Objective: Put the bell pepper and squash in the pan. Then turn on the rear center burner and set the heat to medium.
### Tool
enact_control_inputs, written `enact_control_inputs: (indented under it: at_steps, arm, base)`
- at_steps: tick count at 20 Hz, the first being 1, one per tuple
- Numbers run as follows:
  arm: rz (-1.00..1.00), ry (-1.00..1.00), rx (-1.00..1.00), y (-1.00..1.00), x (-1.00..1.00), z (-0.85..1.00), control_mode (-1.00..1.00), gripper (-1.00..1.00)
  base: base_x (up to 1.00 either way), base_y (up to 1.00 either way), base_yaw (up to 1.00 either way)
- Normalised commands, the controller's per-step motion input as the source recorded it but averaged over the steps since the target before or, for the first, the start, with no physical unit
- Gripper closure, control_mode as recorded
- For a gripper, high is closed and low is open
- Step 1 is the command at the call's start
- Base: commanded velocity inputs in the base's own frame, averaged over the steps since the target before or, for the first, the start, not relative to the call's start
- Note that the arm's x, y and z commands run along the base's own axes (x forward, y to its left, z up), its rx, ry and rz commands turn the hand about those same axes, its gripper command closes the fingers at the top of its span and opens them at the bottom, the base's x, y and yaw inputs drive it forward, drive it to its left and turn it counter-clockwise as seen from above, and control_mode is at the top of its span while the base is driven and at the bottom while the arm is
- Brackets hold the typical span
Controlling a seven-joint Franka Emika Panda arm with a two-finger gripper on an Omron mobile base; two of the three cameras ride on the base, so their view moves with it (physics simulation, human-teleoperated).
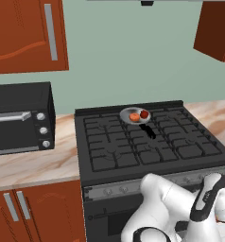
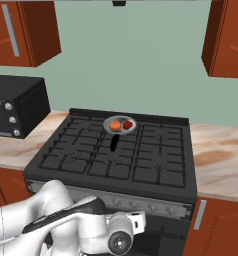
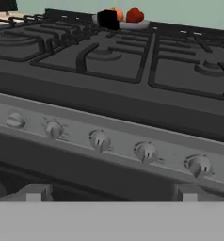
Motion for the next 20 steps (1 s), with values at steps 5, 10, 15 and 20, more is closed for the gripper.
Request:
enact_control_inputs:
  at_steps: [5, 10, 15, 20]
  arm:
    - [0.05, -0.13, 0.00, 0.09, 0.00, -0.20, -1.00, -1.00]
    - [0.01, -0.15, 0.05, 0.03, -0.03, 0.00, -1.00, -1.00]
    - [-0.01, -0.14, 0.19, 0.32, 0.00, 0.00, -1.00, -1.00]
    - [0.00, -0.05, 0.23, 0.53, 0.00, 0.00, -1.00, -1.00]
  base:
    - [0.00, 0.00, 0.00]
    - [0.00, 0.00, 0.00]
    - [0.00, 0.00, 0.00]
    - [0.00, 0.00, 0.00]
